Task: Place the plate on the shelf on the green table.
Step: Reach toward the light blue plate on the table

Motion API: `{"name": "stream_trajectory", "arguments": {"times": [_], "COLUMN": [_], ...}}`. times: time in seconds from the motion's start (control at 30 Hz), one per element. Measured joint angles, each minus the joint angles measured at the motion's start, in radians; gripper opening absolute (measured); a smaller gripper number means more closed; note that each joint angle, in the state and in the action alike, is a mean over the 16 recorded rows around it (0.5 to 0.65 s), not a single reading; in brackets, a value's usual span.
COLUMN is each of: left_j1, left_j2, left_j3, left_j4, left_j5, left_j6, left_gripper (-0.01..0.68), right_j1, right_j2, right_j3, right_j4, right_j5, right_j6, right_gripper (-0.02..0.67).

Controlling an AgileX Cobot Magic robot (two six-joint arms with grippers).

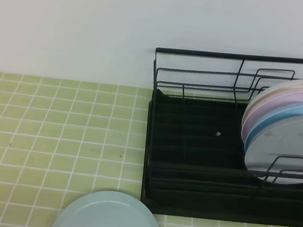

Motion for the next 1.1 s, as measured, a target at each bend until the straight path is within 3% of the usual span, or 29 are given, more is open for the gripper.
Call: {"name": "stream_trajectory", "arguments": {"times": [0.17, 0.37, 0.77, 0.93, 1.1], "left_j1": [0.0, 0.0, 0.0, 0.0, 0.0], "left_j2": [-0.002, -0.006, 0.014, 0.08, 0.201], "left_j3": [0.004, 0.005, -0.124, -0.228, -0.329], "left_j4": [-0.032, -0.079, -0.089, -0.037, 0.035], "left_j5": [-0.002, 0.036, 0.226, 0.282, 0.329], "left_j6": [0.0, 0.012, 0.338, 0.478, 0.523], "left_gripper": [-0.001, 0.0, 0.0, 0.0, 0.003], "right_j1": [0.0, 0.0, 0.0, 0.0, 0.0], "right_j2": [-0.002, -0.006, 0.014, 0.074, 0.183], "right_j3": [0.002, -0.018, -0.307, -0.454, -0.539], "right_j4": [0.041, -0.011, -0.544, -0.694, -0.76], "right_j5": [-0.052, 0.072, 0.729, 0.85, 0.91], "right_j6": [-0.03, -0.093, -0.293, -0.367, -0.397], "right_gripper": [-0.002, -0.002, -0.002, -0.002, -0.002]}}
